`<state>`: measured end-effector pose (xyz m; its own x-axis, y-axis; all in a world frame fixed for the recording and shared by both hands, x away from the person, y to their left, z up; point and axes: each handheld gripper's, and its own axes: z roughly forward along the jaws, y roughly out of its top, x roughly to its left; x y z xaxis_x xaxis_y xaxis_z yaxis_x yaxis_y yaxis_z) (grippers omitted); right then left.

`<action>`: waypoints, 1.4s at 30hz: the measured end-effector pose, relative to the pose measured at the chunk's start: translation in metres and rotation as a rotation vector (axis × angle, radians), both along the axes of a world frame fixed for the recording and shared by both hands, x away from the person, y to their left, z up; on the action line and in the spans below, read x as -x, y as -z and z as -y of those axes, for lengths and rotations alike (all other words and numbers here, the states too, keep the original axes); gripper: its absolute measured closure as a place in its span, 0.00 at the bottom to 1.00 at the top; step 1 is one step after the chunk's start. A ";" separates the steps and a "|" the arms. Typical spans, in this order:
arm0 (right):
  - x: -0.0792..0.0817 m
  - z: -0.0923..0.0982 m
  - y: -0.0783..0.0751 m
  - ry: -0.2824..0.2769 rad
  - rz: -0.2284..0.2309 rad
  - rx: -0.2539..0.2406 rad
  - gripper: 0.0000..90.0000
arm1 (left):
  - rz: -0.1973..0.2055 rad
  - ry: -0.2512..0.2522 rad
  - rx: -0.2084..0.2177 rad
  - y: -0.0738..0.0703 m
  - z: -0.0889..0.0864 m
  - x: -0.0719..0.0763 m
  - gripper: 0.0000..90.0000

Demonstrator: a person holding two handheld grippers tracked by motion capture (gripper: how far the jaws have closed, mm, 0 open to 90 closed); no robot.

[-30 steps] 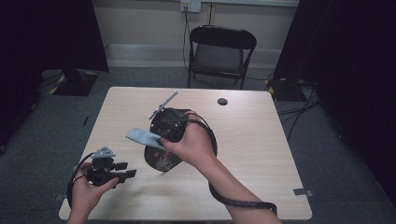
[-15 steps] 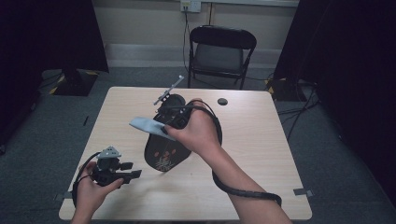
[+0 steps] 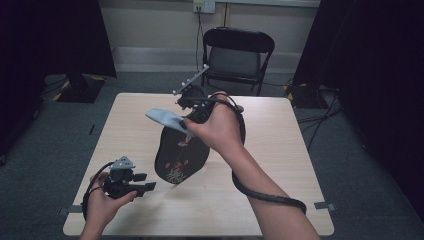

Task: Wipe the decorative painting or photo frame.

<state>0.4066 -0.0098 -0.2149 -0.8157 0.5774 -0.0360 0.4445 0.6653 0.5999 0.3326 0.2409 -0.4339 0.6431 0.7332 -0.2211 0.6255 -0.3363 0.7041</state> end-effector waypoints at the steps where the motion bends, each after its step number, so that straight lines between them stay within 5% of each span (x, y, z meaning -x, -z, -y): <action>1: -0.001 0.002 -0.001 0.012 0.003 -0.001 0.90 | 0.002 0.002 -0.001 0.000 0.001 0.000 0.51; 12: -0.013 0.026 -0.002 0.107 0.026 0.029 0.90 | 0.050 0.000 -0.011 -0.004 0.010 -0.008 0.49; 27: -0.015 0.031 0.018 0.117 -0.004 0.025 0.90 | 0.114 0.036 -0.004 -0.008 0.026 -0.015 0.52; 37: -0.019 0.041 0.026 0.147 0.001 0.041 0.90 | 0.149 0.061 -0.014 -0.009 0.034 -0.017 0.63; 42: -0.021 0.050 0.031 0.173 -0.004 0.047 0.90 | 0.148 0.070 -0.019 -0.010 0.036 -0.018 0.80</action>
<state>0.4276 -0.0595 -0.2459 -0.7044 0.7069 -0.0634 0.5568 0.6058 0.5683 0.3502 0.2048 -0.4243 0.7171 0.6888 -0.1064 0.4898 -0.3893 0.7801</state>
